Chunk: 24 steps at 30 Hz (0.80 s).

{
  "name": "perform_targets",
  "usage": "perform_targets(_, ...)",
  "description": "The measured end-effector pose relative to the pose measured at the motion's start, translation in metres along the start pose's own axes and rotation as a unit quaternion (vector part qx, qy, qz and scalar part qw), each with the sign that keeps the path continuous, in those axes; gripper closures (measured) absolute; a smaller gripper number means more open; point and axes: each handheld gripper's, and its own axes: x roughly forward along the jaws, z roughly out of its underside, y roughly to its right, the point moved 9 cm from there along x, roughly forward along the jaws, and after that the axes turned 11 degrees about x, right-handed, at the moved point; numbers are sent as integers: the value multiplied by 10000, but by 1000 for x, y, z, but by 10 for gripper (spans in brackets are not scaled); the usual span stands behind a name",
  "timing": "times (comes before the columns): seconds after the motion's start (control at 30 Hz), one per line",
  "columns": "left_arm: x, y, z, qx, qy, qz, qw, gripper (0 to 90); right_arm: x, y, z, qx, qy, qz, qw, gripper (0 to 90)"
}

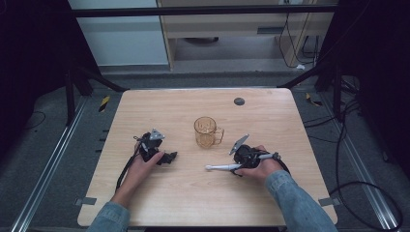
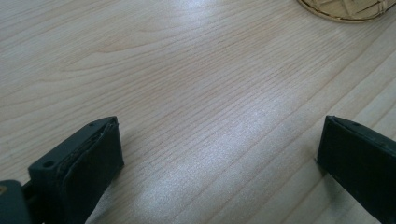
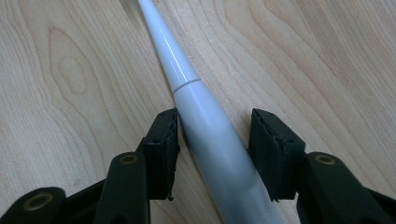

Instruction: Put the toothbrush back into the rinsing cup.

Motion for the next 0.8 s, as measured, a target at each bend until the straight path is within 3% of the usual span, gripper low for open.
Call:
perform_targets(0.33,0,0,0,0,0,0,10000,0,-2,4,0,140,30,-1,9999,597)
perform_targets(0.8,0,0,0,1,0,1,10000,0,-1,2,-2,72,-163,-68,9998,667)
